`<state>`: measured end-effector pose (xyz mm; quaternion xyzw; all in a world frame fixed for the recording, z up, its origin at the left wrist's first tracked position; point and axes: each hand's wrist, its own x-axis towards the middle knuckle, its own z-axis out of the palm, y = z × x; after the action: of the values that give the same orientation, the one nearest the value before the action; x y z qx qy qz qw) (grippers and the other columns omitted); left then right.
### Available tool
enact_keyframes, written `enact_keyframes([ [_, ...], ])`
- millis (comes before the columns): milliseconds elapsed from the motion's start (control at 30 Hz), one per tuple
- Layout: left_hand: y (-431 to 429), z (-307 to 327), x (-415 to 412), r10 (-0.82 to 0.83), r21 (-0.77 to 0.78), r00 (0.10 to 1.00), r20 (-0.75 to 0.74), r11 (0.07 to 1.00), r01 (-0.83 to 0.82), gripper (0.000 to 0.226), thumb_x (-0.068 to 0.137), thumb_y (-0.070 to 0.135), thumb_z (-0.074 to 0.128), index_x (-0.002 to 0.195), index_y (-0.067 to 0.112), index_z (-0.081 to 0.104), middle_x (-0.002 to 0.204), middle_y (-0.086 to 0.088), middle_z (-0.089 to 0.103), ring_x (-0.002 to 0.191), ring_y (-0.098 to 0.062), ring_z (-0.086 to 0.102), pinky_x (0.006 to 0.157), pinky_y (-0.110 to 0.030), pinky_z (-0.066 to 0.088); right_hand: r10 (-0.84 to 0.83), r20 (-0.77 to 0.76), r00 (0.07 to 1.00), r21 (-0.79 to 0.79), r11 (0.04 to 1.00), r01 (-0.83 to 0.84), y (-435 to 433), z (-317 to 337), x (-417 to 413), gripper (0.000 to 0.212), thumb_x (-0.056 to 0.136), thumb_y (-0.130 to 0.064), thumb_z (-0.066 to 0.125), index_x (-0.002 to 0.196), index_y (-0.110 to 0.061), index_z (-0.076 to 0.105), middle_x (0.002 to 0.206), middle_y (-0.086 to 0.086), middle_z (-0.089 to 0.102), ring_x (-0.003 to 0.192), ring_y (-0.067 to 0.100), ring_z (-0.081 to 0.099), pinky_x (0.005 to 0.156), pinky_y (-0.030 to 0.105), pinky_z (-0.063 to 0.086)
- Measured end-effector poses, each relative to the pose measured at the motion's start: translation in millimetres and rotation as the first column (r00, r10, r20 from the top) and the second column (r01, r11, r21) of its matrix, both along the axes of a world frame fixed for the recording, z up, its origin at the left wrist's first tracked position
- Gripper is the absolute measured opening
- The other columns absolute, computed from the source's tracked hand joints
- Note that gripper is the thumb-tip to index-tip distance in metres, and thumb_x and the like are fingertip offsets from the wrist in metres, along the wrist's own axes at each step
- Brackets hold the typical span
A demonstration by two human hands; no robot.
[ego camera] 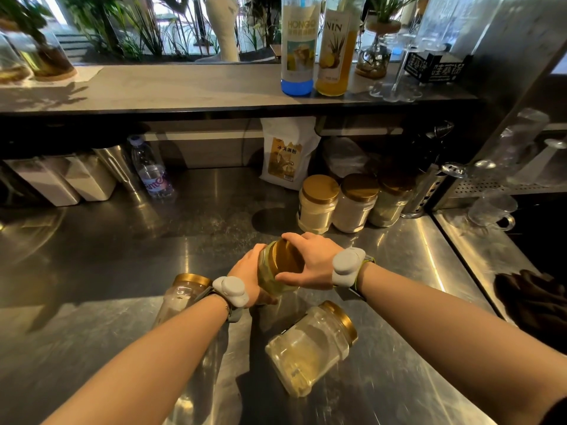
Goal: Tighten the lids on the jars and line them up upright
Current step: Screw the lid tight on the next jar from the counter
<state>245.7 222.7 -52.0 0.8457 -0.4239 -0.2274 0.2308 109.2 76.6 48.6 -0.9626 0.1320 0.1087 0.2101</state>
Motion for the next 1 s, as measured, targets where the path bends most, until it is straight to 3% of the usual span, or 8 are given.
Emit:
enact_keyframes([
  [167,3.6,-0.5,1.2,0.072,-0.06,0.983,-0.168,0.995,-0.083,0.107,0.052,0.045,0.089,0.139,0.031,0.028,0.126,0.012,0.042,0.117,-0.009,0.047,0.102,-0.03,0.042,0.003,0.028,1.0,-0.016,1.0,-0.002,6.0,6.1,7.7,0.094,0.077,-0.069,0.059,0.151,-0.028,0.018,0.141,0.005,0.045,0.122,0.026,0.051,0.091,0.034,0.05],
  [367,-5.2,2.8,-8.4,0.224,0.154,0.971,-0.079,0.966,-0.21,0.118,0.04,0.067,0.082,0.136,0.035,0.022,0.129,-0.002,0.043,0.116,-0.024,0.05,0.099,-0.042,0.047,-0.008,0.09,0.996,-0.084,0.996,0.016,11.8,0.0,16.0,0.09,0.078,-0.067,0.06,0.148,-0.021,0.026,0.145,0.005,0.044,0.127,0.028,0.046,0.1,0.041,0.045],
  [467,-8.0,1.6,-7.4,0.299,0.201,0.944,-0.137,0.942,-0.269,0.126,0.035,0.065,0.085,0.139,0.031,0.023,0.129,-0.004,0.047,0.118,-0.027,0.051,0.101,-0.045,0.046,-0.121,0.12,0.985,0.045,0.992,0.116,14.0,-7.5,15.4,0.086,0.083,-0.062,0.058,0.149,-0.017,0.026,0.15,0.005,0.038,0.134,0.026,0.041,0.106,0.037,0.038],
  [567,-9.5,-1.3,-9.0,0.396,0.129,0.875,-0.28,0.918,-0.375,0.12,0.041,0.048,0.092,0.141,0.027,0.029,0.132,-0.006,0.05,0.124,-0.03,0.049,0.105,-0.052,0.041,-0.281,0.088,0.956,0.166,0.95,0.264,17.3,-15.1,14.1,0.073,0.093,-0.057,0.046,0.148,-0.014,0.028,0.149,0.008,0.04,0.133,0.025,0.043,0.105,0.035,0.038],
  [667,-6.7,-1.2,-15.5,0.417,0.032,0.795,-0.44,0.892,-0.451,0.112,0.048,0.031,0.094,0.141,0.026,0.033,0.133,-0.006,0.052,0.126,-0.032,0.047,0.106,-0.055,0.039,-0.522,0.004,0.853,0.169,0.841,0.514,24.2,-25.0,17.4,0.062,0.097,-0.055,0.035,0.135,-0.006,0.043,0.133,0.015,0.055,0.118,0.031,0.054,0.094,0.039,0.043],
  [733,-2.6,-0.8,-19.1,0.439,0.019,0.767,-0.468,0.873,-0.487,0.112,0.046,0.026,0.095,0.14,0.028,0.032,0.131,-0.003,0.053,0.123,-0.03,0.049,0.105,-0.05,0.041,-0.641,-0.09,0.762,0.173,0.743,0.646,29.9,-29.2,18.0,0.065,0.098,-0.057,0.03,0.125,-0.002,0.051,0.127,0.019,0.059,0.115,0.035,0.056,0.093,0.04,0.042],
  [867,2.1,-2.6,-23.6,0.545,0.057,0.727,-0.418,0.814,-0.578,0.106,0.046,0.018,0.095,0.135,0.019,0.037,0.129,-0.008,0.054,0.12,-0.029,0.053,0.101,-0.045,0.046,-0.619,-0.266,0.739,0.325,0.664,0.673,33.2,-34.5,13.6,0.073,0.099,-0.057,0.021,0.127,0.001,0.055,0.117,0.021,0.058,0.114,0.035,0.057,0.1,0.043,0.045],
  [1000,4.1,-3.8,-35.4,0.606,0.049,0.67,-0.429,0.756,-0.653,0.084,0.061,0.006,0.087,0.131,0.01,0.041,0.127,-0.013,0.056,0.117,-0.029,0.054,0.099,-0.039,0.046,-0.663,-0.382,0.644,0.592,0.359,0.722,35.8,-40.7,13.6,0.071,0.097,-0.059,0.027,0.127,0.0,0.054,0.123,0.018,0.058,0.111,0.034,0.06,0.096,0.043,0.052],
])
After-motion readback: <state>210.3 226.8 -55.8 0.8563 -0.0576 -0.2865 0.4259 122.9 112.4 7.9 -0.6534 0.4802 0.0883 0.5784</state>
